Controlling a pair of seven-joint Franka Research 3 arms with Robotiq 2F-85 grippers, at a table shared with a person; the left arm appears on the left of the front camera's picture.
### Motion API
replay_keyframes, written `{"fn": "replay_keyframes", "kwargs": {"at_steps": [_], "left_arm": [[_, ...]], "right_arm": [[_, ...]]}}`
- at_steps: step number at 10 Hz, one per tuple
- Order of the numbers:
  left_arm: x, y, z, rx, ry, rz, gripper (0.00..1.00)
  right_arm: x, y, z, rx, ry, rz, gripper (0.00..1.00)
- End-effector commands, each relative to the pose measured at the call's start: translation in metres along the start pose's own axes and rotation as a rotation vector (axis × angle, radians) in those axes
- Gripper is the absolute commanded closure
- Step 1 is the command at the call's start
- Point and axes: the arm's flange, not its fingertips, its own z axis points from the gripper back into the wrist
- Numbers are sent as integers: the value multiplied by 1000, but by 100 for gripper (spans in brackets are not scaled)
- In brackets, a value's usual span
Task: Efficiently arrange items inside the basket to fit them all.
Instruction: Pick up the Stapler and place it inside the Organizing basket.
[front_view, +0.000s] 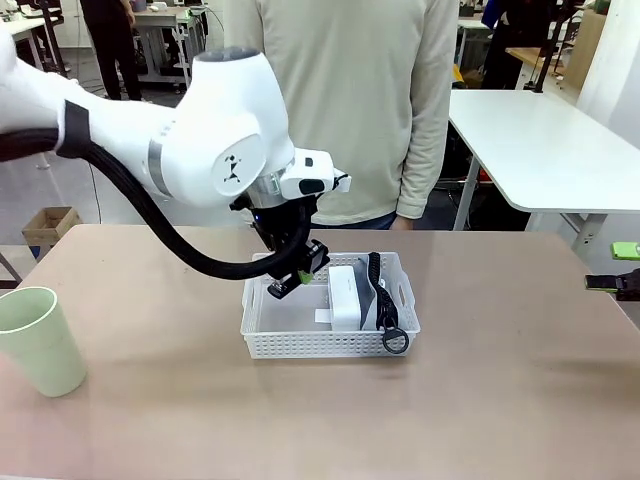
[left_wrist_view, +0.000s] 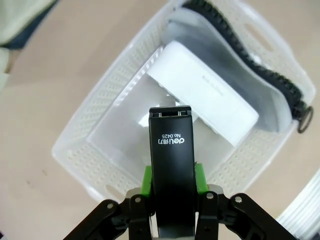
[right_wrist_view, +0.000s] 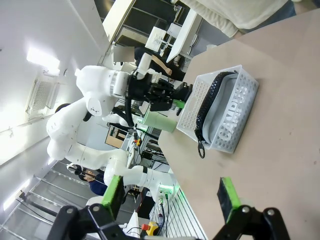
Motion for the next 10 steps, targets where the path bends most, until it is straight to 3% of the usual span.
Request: {"fn": "replay_keyframes", "kwargs": {"at_steps": [1,5,10], "left_arm": [[-12,14,-29,-30,7,20,63],[-17,28,-68,-98,88,74,63],[-16,29,-76,-104,108,75,63]], "right_arm": [[-5,2,2,5,13,19,0],[-5,2,2,5,13,19,0],[-5,2,2,5,13,19,0]]}}
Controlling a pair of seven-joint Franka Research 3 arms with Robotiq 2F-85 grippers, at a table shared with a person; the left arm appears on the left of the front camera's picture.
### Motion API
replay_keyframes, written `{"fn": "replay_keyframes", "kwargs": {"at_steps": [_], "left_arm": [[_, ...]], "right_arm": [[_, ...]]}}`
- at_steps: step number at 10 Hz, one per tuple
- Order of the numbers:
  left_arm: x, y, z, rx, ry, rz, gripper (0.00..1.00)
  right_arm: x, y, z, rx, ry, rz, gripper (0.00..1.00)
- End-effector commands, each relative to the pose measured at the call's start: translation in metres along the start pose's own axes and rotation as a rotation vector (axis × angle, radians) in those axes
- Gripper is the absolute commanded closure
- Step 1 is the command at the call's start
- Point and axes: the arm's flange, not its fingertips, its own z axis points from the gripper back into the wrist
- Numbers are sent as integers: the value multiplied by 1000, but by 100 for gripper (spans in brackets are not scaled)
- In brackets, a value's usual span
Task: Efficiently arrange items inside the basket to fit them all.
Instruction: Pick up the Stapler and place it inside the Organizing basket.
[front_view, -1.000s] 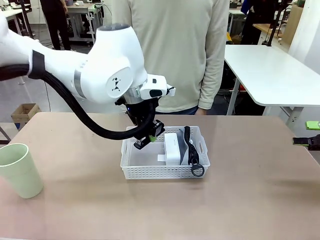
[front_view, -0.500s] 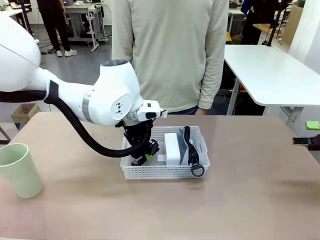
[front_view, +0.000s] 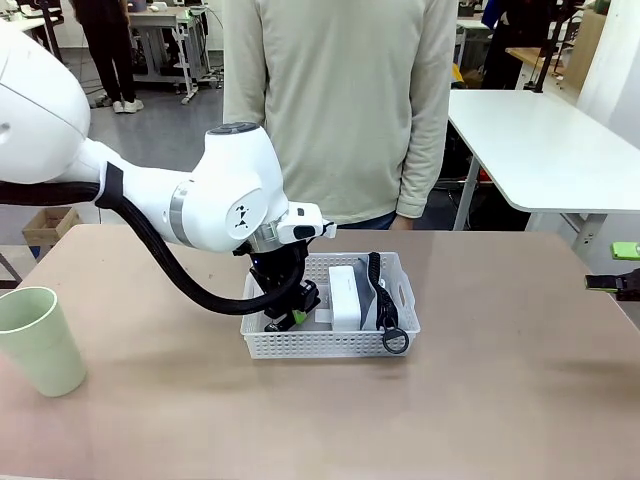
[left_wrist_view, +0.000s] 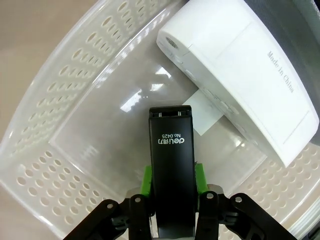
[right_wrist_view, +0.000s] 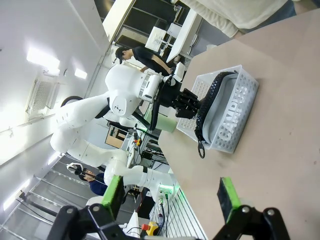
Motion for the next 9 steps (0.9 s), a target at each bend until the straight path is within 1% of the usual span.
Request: {"fn": "replay_keyframes", "kwargs": {"at_steps": [1,2,3,9], "left_arm": [[1,4,2,-32,4,-15,19],[2,4,1,-24,3,-25,6],[3,3,1,-29,2,-29,0],[0,-2,10,-35,-23,-52,0]], "right_arm": [[-5,2,2,5,13,19,0],[-5,2,2,5,13,19,0],[-5,2,2,5,13,19,0],[-5,2,2,5,13,19,0]]}}
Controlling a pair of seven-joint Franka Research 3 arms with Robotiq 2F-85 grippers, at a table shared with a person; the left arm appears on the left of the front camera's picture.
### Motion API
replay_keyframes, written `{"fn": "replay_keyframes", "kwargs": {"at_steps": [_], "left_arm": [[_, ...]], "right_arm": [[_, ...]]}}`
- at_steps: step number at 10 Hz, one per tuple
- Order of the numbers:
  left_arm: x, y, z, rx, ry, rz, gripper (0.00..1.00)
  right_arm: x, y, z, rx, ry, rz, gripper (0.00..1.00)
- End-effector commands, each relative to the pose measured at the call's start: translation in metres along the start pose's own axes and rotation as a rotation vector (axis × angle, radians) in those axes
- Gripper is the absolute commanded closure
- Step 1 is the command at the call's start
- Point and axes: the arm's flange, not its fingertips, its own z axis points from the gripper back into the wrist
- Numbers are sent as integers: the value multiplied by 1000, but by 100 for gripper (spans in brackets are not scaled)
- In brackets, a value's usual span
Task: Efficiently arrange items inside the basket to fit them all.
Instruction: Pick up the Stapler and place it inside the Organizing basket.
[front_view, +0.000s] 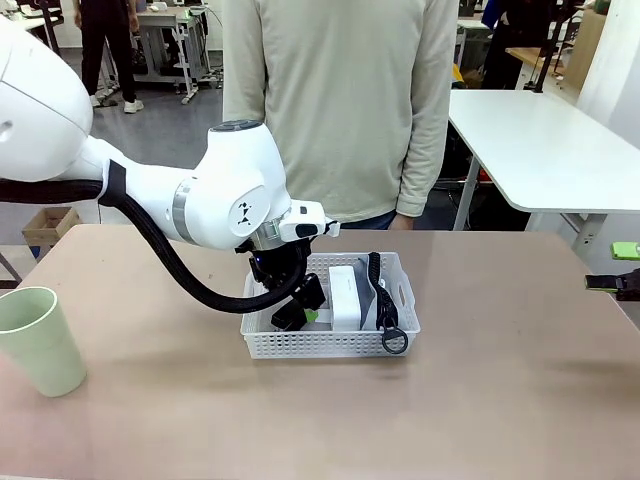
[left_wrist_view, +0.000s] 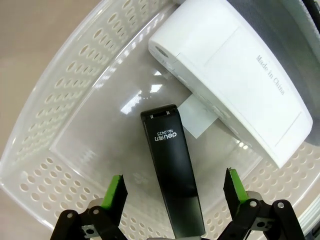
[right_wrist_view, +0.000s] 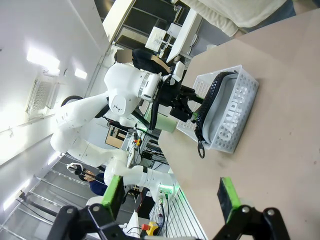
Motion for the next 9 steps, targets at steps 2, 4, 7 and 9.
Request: {"fn": "replay_keyframes", "kwargs": {"at_steps": [2,4,7,9], "left_arm": [[-9,-2,24,-83,-33,-46,0],[-20,-6,90,-102,-136,-17,0],[-67,17,203,-146,-323,78,0],[-125,62,259,-205,-379,207,0]], "right_arm": [[-5,2,2,5,13,19,0],[-5,2,2,5,13,19,0],[-5,2,2,5,13,19,0],[-5,2,2,5,13,19,0]]}}
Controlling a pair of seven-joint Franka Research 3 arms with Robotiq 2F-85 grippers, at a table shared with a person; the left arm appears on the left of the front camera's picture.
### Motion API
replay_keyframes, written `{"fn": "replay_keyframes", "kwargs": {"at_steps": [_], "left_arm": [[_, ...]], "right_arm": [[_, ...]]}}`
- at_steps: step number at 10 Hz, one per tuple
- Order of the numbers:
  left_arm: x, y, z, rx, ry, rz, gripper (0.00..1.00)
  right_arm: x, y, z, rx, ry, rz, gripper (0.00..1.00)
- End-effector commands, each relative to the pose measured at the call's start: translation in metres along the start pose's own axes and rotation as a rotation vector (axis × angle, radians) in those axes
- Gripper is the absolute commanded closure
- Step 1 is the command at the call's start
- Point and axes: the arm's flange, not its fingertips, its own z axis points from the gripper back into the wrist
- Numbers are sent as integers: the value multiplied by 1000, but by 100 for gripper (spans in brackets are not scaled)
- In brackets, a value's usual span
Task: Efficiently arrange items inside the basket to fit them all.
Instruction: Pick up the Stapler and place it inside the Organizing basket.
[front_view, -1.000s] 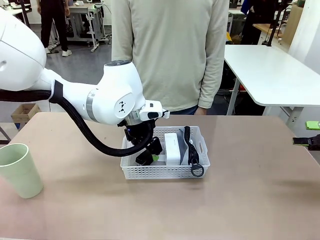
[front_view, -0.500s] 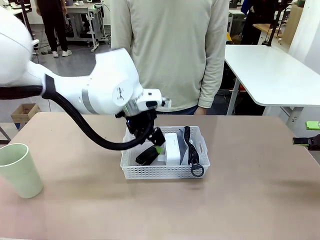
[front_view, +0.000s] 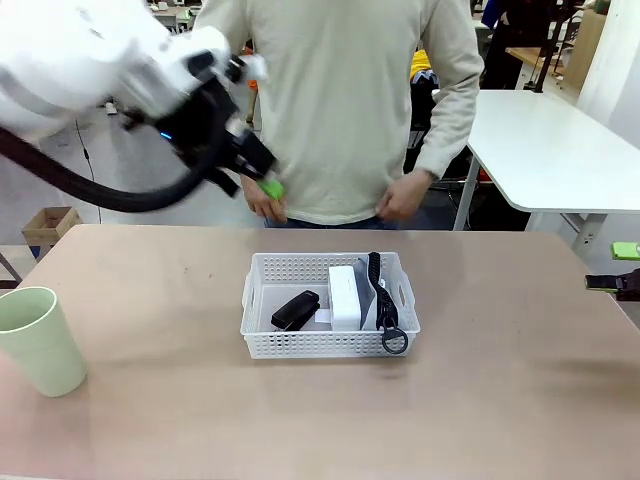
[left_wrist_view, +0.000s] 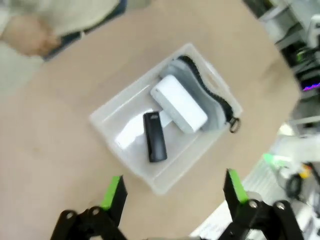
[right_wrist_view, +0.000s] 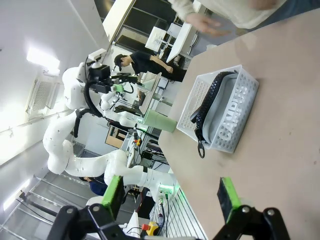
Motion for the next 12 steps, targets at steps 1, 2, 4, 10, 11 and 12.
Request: {"fn": "replay_keyframes", "kwargs": {"at_steps": [1,2,4,10,11,12], "left_arm": [[-43,62,56,-122,20,117,0],[-65,104,94,-238,-22,196,0],[-109,194,142,-386,-61,327,0],[-199,372,122,-649,-415,331,0],[-197,378,108,-634,-391,433,0],[-209,360,124,-592,-380,339,0]], "right_arm": [[-5,2,2,4,13,20,0],[-5,2,2,4,13,20,0],[-5,2,2,4,13,20,0],[-5,2,2,4,13,20,0],[-5,2,2,4,13,20,0],[-5,2,2,4,13,20,0]]}}
